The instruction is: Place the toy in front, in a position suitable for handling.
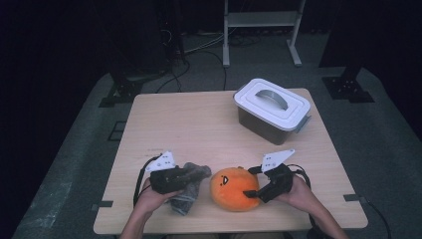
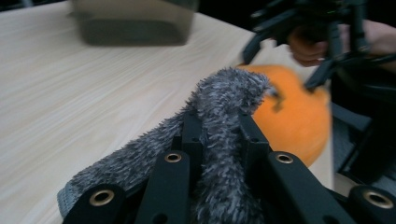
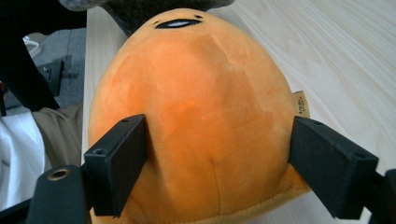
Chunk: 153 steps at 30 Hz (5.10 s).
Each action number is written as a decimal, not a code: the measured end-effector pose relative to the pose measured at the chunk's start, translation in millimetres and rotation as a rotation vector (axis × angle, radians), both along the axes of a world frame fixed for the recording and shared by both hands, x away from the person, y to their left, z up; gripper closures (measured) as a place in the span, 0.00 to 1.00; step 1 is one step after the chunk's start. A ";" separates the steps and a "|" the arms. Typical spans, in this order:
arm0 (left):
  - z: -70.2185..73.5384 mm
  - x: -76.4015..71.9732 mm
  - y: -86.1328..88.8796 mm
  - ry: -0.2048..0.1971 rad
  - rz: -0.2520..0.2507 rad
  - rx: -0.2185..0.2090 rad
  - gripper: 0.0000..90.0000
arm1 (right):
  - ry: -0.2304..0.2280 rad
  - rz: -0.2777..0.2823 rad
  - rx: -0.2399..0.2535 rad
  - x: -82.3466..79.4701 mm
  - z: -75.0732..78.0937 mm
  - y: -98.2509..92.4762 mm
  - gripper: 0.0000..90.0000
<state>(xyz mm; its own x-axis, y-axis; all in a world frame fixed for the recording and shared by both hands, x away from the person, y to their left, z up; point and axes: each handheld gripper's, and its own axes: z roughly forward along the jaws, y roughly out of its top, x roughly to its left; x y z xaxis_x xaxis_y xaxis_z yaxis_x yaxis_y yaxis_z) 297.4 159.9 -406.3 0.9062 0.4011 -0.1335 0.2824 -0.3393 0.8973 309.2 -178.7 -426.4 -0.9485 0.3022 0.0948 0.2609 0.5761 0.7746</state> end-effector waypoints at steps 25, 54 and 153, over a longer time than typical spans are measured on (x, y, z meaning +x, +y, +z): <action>-10.8 -3.7 -17.4 0.036 -0.094 0.076 0.84 | -0.028 0.037 0.004 3.3 -3.2 19.6 0.20; -9.2 1.8 -13.9 0.080 -0.074 0.091 0.85 | -0.032 0.031 -0.025 -4.3 10.8 19.7 0.17; 4.1 -12.9 -15.3 -0.002 -0.073 0.137 0.84 | -0.115 0.009 0.053 -11.3 10.1 36.6 0.57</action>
<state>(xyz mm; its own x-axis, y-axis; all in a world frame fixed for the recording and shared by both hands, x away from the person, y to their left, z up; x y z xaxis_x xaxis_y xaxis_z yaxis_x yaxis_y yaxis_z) 284.5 144.6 -402.2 0.9340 0.3481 -0.0801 0.2503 -0.4778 0.8421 297.9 -142.2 -416.3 -0.9568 0.2908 0.0011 0.1638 0.5357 0.8284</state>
